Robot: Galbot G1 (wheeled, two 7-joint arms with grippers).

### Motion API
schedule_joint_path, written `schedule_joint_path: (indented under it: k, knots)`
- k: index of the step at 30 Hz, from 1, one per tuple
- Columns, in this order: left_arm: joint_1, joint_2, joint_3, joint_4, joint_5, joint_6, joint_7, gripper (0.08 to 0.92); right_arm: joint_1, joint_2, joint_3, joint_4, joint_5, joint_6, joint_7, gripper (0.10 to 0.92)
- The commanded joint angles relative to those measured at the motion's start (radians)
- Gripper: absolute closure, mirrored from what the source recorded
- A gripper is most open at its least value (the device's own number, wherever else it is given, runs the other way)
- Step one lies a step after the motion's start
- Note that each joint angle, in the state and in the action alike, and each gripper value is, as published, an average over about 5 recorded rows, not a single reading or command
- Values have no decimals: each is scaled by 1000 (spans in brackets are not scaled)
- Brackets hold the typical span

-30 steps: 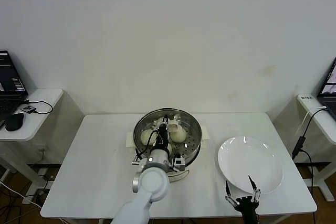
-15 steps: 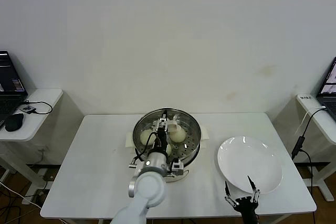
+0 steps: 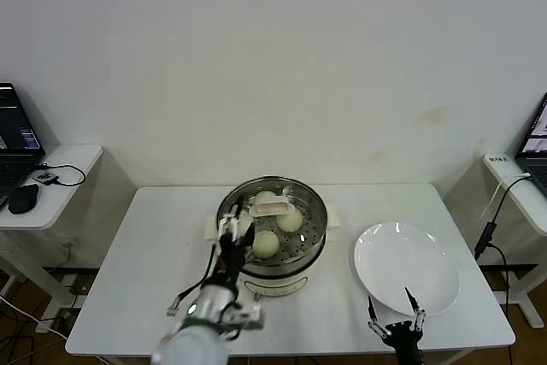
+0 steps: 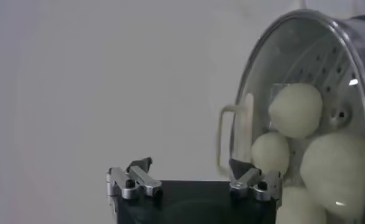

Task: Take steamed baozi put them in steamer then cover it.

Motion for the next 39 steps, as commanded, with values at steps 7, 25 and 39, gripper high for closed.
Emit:
schedule_joint_path:
  k: [7,25,39]
  knots:
    - [480,97,-525,46,-1553,-530,-418,177,-65,-73,-52,83,185,-44,-44,202]
    - [528,55,-494,169,-1617,-582,-374,177,-256,-246,-100,271,423,-233,-89,203]
    - [522,17,-447,181,-1587,-570,-381,177,-260,-236,-140,297,410,-257,-34,203]
